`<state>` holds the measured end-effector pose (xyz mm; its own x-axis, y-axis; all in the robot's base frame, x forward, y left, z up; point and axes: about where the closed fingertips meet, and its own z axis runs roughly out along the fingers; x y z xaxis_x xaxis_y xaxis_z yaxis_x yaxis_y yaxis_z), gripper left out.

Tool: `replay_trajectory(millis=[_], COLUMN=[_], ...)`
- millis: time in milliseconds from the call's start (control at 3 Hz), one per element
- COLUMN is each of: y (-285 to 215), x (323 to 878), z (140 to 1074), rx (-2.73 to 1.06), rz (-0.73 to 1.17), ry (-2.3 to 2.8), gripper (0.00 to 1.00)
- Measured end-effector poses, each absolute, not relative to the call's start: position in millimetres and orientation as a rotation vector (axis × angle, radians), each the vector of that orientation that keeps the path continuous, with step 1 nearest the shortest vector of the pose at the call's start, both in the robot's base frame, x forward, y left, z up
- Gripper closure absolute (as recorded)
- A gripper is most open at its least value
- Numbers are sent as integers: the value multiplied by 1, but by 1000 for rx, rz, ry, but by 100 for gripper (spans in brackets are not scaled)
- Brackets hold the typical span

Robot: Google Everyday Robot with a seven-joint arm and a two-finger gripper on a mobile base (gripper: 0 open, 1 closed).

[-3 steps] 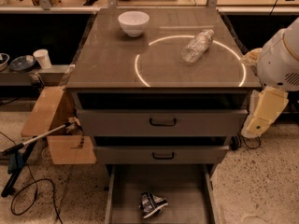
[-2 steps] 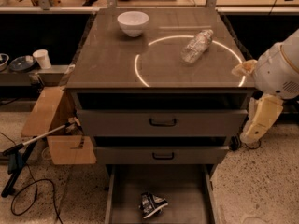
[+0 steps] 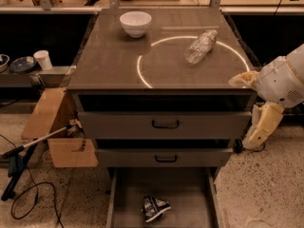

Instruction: Pick blue chip bag from bottom drawer and place on counter

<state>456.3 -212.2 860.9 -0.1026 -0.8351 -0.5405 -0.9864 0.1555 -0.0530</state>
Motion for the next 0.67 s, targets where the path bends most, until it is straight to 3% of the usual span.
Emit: replay_trajectory(millis=[667], y=[-215], x=[458], z=[856], rx=[-1747], rz=[429], ry=[2004], gripper=[0])
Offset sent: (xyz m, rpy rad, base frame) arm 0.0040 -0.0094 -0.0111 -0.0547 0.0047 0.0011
